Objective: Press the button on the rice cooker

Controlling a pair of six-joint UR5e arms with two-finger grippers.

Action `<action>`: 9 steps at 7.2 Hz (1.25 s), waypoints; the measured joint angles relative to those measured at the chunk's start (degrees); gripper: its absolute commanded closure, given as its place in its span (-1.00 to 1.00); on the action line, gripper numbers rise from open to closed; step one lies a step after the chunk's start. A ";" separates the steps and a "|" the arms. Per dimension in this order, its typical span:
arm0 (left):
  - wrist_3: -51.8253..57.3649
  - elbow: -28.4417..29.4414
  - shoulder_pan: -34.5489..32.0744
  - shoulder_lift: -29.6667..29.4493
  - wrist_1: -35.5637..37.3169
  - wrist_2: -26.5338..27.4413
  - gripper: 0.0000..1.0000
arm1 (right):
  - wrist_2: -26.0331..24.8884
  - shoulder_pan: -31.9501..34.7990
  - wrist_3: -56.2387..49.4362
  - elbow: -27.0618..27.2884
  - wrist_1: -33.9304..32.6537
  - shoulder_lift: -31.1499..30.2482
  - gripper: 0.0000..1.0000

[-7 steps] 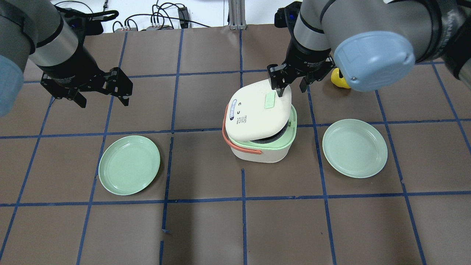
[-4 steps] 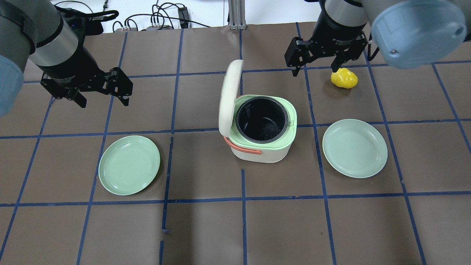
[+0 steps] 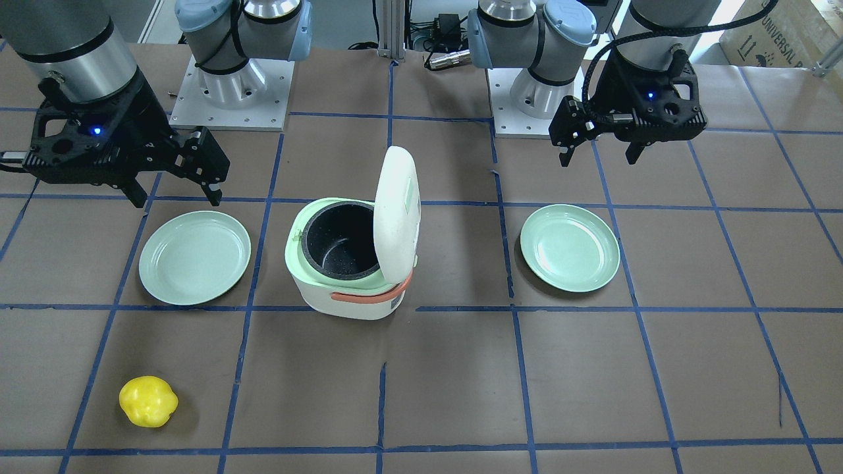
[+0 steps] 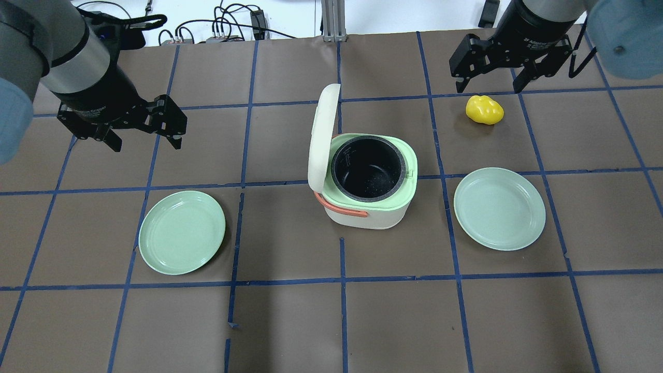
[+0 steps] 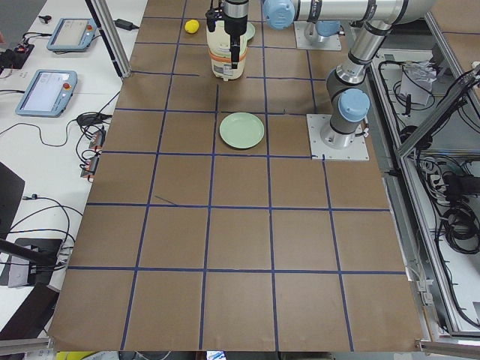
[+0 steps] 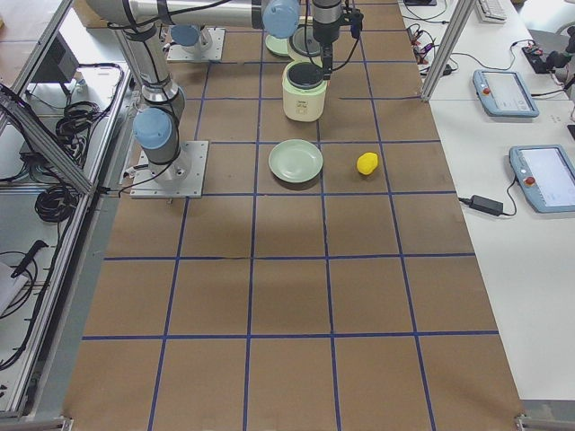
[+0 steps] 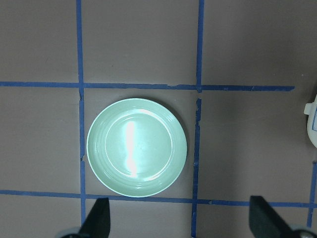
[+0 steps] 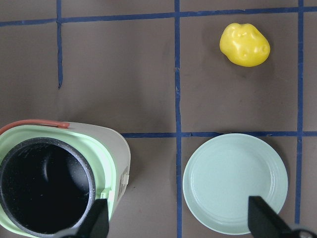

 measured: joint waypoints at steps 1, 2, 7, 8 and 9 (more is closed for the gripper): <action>0.00 0.00 0.00 0.00 0.00 0.00 -1.00 | -0.01 0.00 0.00 -0.18 -0.27 -0.06 -1.00; 0.00 0.00 0.00 0.00 0.00 0.00 -1.00 | -0.04 -0.05 -0.02 -0.40 -0.70 0.23 -1.00; 0.00 0.00 0.00 0.00 0.00 0.04 -1.00 | -1.43 -0.08 -0.14 -0.78 -2.23 0.51 -1.00; 0.00 0.00 0.00 0.00 0.00 0.02 -1.00 | -1.55 -0.09 -0.18 -0.81 -3.10 0.52 -1.00; 0.00 0.00 0.00 0.00 0.00 0.01 -1.00 | -1.57 -0.08 -0.19 -0.80 -3.38 0.56 -1.00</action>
